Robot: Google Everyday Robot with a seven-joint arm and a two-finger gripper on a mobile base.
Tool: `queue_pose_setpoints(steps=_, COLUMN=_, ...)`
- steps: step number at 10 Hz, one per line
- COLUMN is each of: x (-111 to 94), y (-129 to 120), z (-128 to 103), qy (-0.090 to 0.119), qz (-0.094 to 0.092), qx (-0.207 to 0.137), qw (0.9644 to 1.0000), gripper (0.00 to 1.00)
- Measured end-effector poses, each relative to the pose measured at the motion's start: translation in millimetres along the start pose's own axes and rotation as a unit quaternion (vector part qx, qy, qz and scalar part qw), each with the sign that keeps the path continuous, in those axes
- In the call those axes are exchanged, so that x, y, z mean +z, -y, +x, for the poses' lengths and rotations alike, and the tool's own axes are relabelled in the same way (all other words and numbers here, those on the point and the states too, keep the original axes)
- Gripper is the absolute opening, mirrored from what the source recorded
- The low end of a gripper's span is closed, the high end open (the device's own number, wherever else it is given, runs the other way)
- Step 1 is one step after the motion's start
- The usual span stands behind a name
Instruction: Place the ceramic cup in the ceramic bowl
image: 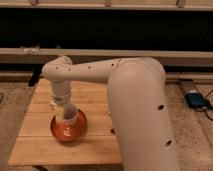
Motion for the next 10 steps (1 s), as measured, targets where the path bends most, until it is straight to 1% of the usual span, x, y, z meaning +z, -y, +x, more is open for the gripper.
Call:
queue_pose_setpoints(steps=2, x=-1.2, y=4.4, z=0.1, qy=0.0, qz=0.001, qx=0.008, qw=1.0, gripper=0.8)
queue_pose_setpoints(steps=4, x=-5.3, y=9.2, z=0.9, qy=0.006, qz=0.003, qx=0.018, qw=0.9998, gripper=0.8)
queue_pose_setpoints(steps=6, x=-22.1, y=24.5, z=5.4, qy=0.034, qz=0.016, qx=0.042, qw=0.9984, gripper=0.8)
queue_pose_setpoints(steps=7, x=-31.8, y=36.9, z=12.1, qy=0.048, qz=0.024, qx=0.058, qw=0.9969, gripper=0.8)
queue_pose_setpoints(steps=8, x=-35.6, y=43.0, z=18.2, qy=0.052, qz=0.027, qx=0.066, qw=0.9961, gripper=0.8)
queue_pose_setpoints(steps=10, x=-34.3, y=39.8, z=12.8, qy=0.052, qz=0.025, qx=0.06, qw=0.9965, gripper=0.8)
